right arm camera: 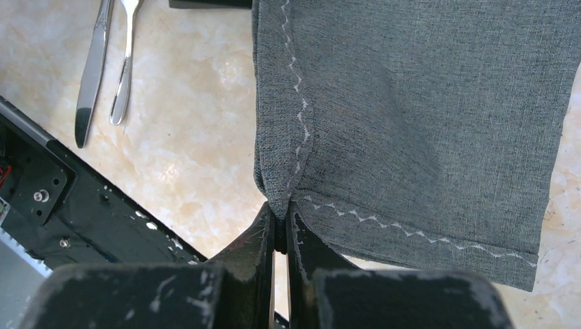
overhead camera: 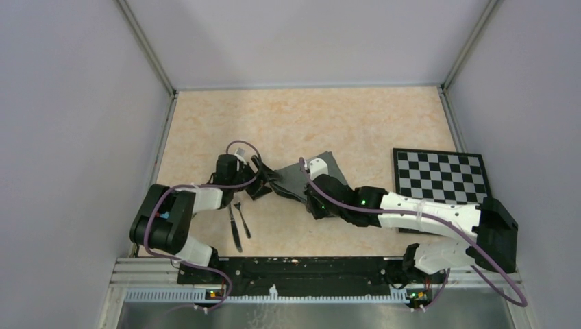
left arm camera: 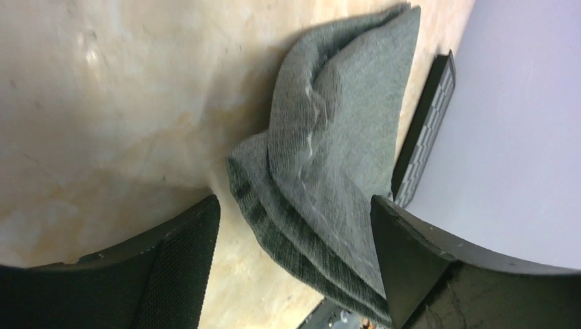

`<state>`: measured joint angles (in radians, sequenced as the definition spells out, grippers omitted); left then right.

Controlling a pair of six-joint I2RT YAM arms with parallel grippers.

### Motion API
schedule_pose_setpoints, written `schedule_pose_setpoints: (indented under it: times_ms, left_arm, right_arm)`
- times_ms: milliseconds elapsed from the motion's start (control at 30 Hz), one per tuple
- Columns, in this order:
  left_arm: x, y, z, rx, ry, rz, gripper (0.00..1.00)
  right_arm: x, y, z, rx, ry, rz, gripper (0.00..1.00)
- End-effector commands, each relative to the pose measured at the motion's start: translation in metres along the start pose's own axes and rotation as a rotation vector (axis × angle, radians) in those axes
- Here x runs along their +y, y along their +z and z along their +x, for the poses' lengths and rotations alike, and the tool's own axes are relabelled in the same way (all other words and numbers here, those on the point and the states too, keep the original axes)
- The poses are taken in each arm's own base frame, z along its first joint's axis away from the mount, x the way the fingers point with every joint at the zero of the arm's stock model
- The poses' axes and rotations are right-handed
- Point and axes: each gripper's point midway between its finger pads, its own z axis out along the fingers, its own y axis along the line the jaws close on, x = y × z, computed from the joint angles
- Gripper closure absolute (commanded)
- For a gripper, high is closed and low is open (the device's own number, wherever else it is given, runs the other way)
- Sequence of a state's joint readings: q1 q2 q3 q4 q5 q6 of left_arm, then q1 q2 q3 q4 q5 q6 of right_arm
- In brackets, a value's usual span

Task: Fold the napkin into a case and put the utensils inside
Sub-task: Pick up the lower triangle-folded napkin from the center of the board.

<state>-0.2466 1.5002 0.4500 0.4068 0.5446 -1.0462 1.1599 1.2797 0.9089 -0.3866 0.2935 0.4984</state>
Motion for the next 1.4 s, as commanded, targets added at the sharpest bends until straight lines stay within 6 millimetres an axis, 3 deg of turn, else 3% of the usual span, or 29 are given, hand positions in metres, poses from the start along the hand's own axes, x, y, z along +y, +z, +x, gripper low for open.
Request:
schedule_pose_setpoints:
  times_ms: [0, 233, 467, 667, 800, 867, 1100, 1200, 1367]
  left_arm:
    - [0.005, 0.012, -0.016, -0.032, 0.062, -0.045, 0.17]
    - [0.011, 0.027, -0.015, 0.003, 0.045, -0.041, 0.23]
    - [0.016, 0.034, -0.023, -0.019, 0.068, -0.061, 0.46]
    - [0.011, 0.036, -0.032, -0.033, 0.113, -0.074, 0.43]
    - [0.008, 0.038, -0.034, -0.034, 0.122, -0.06, 0.47]
    - [0.006, 0.038, -0.034, -0.033, 0.123, -0.05, 0.55]
    - [-0.013, 0.032, -0.035, -0.04, 0.129, 0.008, 0.95]
    - [-0.024, 0.027, -0.039, -0.049, 0.137, 0.02, 1.0]
    - [-0.042, 0.014, -0.048, -0.063, 0.133, 0.029, 1.0]
  right_arm:
    - [0.0, -0.006, -0.019, -0.064, 0.011, -0.012, 1.0]
    - [-0.001, -0.004, -0.016, -0.061, 0.007, -0.013, 1.0]
    - [-0.002, -0.002, -0.012, -0.052, -0.001, -0.015, 1.0]
    - [-0.002, -0.002, -0.008, -0.047, -0.003, -0.02, 1.0]
    - [-0.002, -0.001, -0.008, -0.048, -0.003, -0.023, 1.0]
    - [-0.001, 0.0, -0.007, -0.047, -0.006, -0.024, 1.0]
    - [0.0, 0.004, -0.002, -0.033, -0.022, -0.035, 1.0]
    - [0.003, 0.006, 0.002, -0.021, -0.035, -0.054, 1.0]
    - [0.006, 0.005, 0.011, 0.002, -0.062, -0.094, 1.0]
